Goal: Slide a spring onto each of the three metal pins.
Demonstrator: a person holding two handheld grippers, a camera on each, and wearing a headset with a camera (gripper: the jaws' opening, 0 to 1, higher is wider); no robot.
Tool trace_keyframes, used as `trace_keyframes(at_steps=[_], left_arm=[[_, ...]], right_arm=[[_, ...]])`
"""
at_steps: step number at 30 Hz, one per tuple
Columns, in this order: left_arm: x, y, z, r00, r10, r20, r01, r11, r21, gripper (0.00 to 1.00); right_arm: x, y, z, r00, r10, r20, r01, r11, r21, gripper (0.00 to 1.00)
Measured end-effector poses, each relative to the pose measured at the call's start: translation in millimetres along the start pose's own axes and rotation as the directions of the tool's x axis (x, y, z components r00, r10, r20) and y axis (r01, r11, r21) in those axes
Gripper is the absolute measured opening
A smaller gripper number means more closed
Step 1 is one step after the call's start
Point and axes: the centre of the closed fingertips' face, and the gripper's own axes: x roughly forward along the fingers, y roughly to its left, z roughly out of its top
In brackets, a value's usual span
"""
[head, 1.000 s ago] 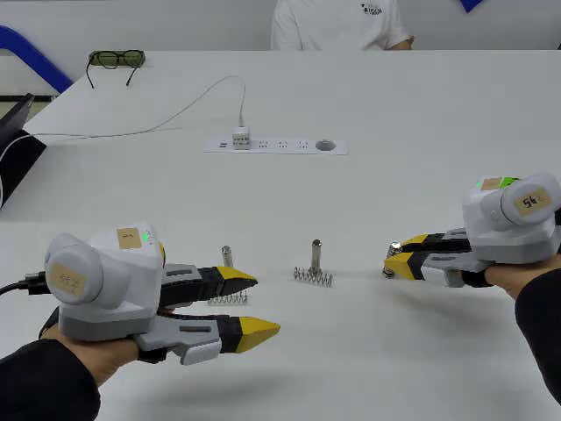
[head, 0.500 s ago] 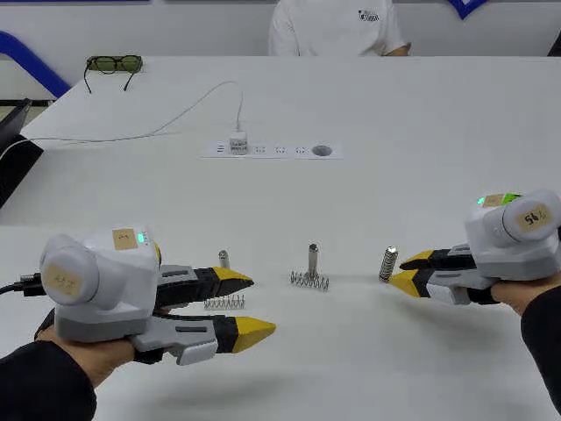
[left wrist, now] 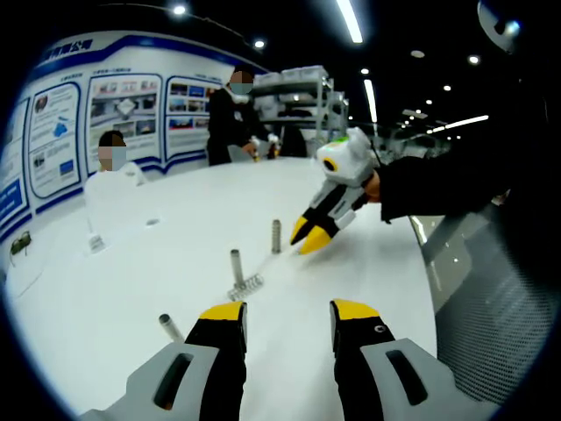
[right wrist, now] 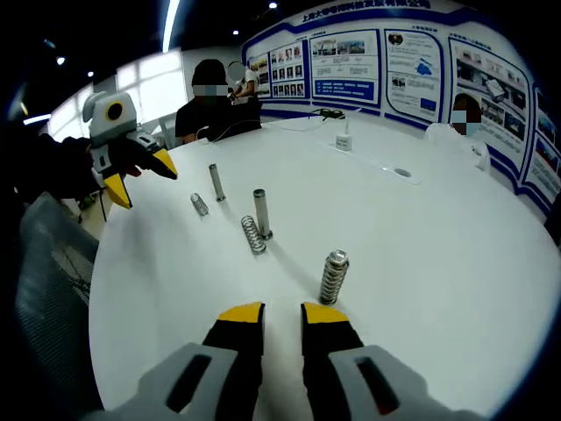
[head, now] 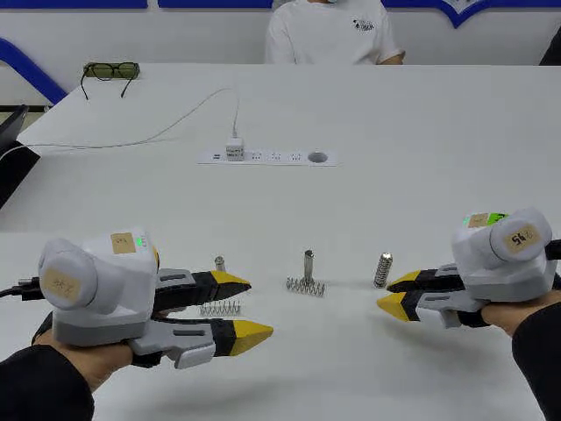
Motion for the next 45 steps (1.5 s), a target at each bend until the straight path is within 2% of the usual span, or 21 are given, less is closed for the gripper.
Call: trace_keyframes(at_steps=[13, 23, 34, 45], left_arm=[[0.3, 0.2, 0.4, 1.0, 0.001, -0.003, -0.001, 1.0, 0.003, 0.38], [-0.1, 1.9, -0.3, 1.0, 0.004, -0.006, -0.004, 1.0, 0.003, 0.38], [0.7, 2.4, -1.3, 0.9999, 0.006, -0.008, -0.006, 1.0, 0.0, 0.38], [-1.1, 5.7, -4.1, 0.9999, 0.011, -0.011, -0.011, 1.0, -0.005, 0.37]], right_arm=[[22.4, 23.1, 22.4, 0.998, 0.063, 0.004, -0.063, 0.995, -0.081, 0.18], [41.7, 24.6, 36.0, 0.9961, 0.088, 0.0, -0.087, 0.99, -0.114, 0.19], [61.3, 26.0, 41.1, 0.9932, 0.112, -0.029, -0.116, 0.982, -0.151, 0.19], [74.1, 26.0, 34.0, 0.9897, 0.126, -0.068, -0.135, 0.978, -0.159, 0.18]])
